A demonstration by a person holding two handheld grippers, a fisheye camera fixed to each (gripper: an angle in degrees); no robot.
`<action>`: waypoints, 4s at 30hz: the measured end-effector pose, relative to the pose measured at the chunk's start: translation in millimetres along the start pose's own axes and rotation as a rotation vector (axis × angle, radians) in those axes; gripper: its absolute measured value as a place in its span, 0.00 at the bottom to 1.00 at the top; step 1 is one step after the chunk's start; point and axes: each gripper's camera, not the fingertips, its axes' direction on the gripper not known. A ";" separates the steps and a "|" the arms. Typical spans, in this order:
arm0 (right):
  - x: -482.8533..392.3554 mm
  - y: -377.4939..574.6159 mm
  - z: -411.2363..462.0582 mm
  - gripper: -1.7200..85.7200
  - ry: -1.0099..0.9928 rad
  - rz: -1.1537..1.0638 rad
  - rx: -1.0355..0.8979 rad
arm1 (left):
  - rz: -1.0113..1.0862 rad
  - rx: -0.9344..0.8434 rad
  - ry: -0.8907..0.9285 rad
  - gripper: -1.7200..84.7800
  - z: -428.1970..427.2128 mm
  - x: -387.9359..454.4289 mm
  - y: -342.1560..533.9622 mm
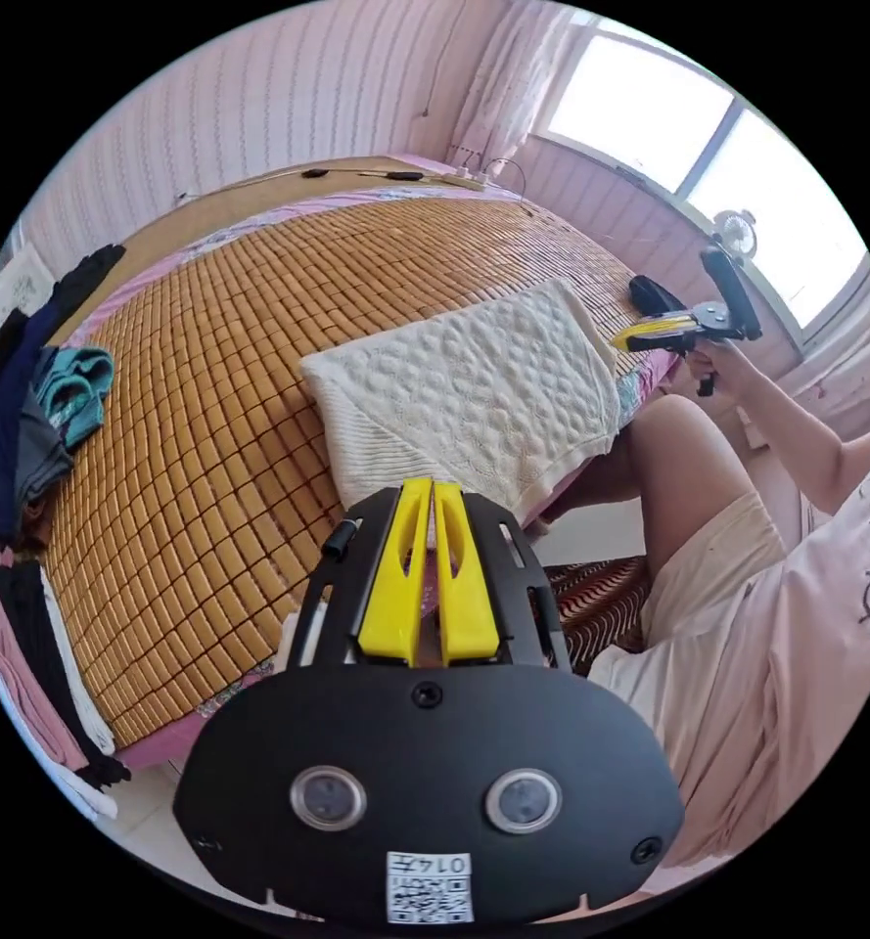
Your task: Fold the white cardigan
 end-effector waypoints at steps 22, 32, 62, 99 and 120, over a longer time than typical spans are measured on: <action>-150.1 -214.5 98.5 0.01 0.421 -0.408 -0.340 | 0.312 -0.125 -0.022 0.01 94.6 169.4 -45.1; -129.0 -224.5 138.5 0.01 0.398 -0.492 -0.462 | 0.333 -0.091 -0.036 0.01 89.8 195.2 -40.9; 130.1 164.7 88.1 0.13 -0.195 0.528 -0.304 | 0.340 -0.056 0.083 0.15 57.2 306.9 -97.5; 236.8 328.9 81.9 0.08 -0.885 1.050 0.502 | 0.314 0.032 -0.003 0.06 0.0 290.7 -64.4; -53.5 72.9 38.4 0.12 -0.164 -0.285 -0.076 | -0.082 0.053 -0.048 0.09 -65.4 133.0 50.7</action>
